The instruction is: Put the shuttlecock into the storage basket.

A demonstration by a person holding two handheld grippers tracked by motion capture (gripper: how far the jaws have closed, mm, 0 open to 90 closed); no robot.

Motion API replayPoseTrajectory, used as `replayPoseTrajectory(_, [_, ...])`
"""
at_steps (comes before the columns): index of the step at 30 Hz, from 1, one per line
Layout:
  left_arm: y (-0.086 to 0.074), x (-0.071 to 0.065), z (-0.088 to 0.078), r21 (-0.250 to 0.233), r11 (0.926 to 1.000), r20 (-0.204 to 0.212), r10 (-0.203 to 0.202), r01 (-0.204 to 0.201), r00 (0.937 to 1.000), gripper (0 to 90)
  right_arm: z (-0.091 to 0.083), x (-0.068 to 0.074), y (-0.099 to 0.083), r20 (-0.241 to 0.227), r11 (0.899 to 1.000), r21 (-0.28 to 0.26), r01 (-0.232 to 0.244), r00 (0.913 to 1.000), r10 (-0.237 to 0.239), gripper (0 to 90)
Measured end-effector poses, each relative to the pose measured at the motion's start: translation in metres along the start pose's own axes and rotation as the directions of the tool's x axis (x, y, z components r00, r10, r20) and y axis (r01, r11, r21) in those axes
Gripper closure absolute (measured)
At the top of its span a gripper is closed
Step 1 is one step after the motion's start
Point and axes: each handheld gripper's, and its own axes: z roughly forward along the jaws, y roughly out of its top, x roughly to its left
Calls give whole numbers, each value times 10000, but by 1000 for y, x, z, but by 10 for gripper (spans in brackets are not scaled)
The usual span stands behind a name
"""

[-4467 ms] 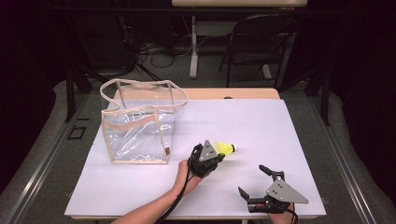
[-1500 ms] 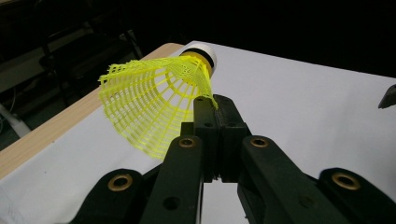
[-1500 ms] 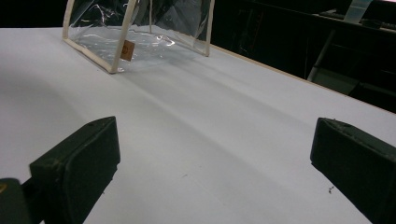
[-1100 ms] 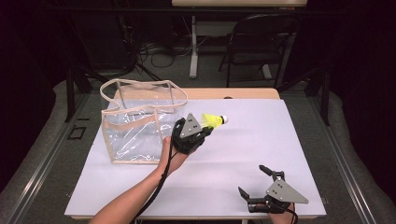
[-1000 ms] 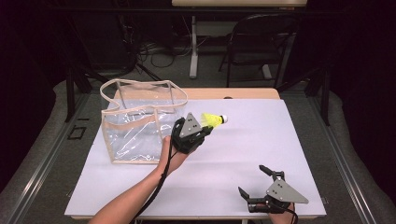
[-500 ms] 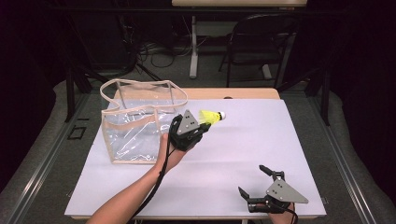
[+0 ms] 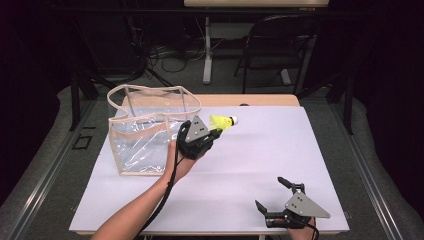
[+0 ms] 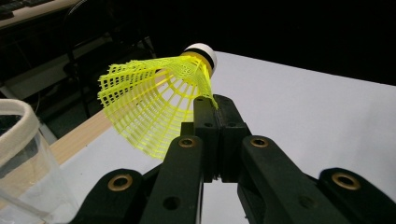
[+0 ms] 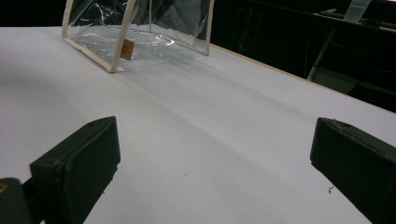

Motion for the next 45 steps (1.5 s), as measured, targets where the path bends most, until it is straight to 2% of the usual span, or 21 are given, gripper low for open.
replayPoseTrajectory(25, [2,15,-15,-169,9999,-474,5,-13,9989,894,0,0,0,31,10000,34,17,10000,-17,12])
replayPoseTrajectory(45, [4,28,-28,-337,9994,-951,-12,-20,9955,894,1,0,0,36,10000,67,28,10000,-28,13])
